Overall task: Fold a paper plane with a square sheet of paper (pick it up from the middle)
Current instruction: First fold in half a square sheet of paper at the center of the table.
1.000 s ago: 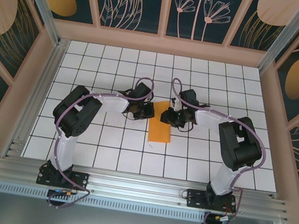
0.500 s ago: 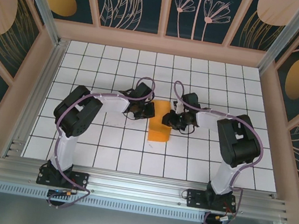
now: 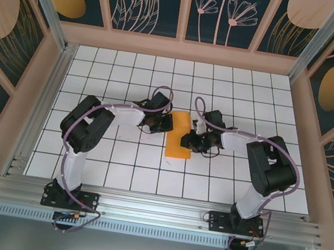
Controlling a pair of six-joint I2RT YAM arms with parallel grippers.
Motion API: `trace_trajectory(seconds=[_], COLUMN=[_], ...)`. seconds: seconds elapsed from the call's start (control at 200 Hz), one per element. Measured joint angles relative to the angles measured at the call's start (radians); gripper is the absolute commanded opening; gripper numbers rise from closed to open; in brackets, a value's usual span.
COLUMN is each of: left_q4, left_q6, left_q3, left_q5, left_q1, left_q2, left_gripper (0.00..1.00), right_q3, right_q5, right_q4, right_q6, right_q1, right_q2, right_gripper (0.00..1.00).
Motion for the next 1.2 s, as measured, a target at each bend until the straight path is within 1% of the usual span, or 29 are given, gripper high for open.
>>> trace_trajectory(seconds=[0.245,0.445,0.59,0.751,0.886,0.966,1.056,1.121,1.201], left_q4=[0.001,0.01,0.019,0.02,0.021,0.023,0.024,0.024,0.025], left_q6=[0.0,-0.004,-0.004,-0.004,-0.004,-0.003,-0.003,-0.003,-0.003], left_q3=[0.0,-0.003,-0.006,-0.006,-0.006,-0.006,-0.006,-0.006,-0.006], left_q5=[-0.001,-0.003,-0.005,-0.007,-0.007,-0.008,-0.011,-0.013,-0.013], left_q1=[0.0,0.0,0.0,-0.001,-0.001,-0.001,-0.002,-0.002,-0.002], left_q2=[0.001,0.001,0.001,0.001,0.001,0.001,0.001,0.001,0.001], left_gripper=[0.08,0.08,0.08,0.08,0.07,0.07,0.07,0.07,0.07], right_q3=[-0.021,-0.087,-0.148,-0.165,-0.166,-0.138,-0.055,0.015,0.106], right_q5=[0.003,-0.01,-0.017,-0.027,-0.014,0.001,0.034,0.068,0.106], right_q4=[-0.003,-0.003,0.016,0.046,0.004,-0.029,-0.031,-0.024,-0.012], right_q6=[0.0,0.015,0.039,0.061,0.067,0.068,0.066,0.063,0.055], right_q1=[0.0,0.0,-0.001,-0.003,-0.004,-0.016,-0.037,-0.046,-0.051], right_q2=[-0.005,-0.105,-0.097,-0.104,-0.144,-0.181,-0.195,-0.177,-0.109], right_gripper=[0.23,0.22,0.22,0.22,0.23,0.23,0.23,0.22,0.22])
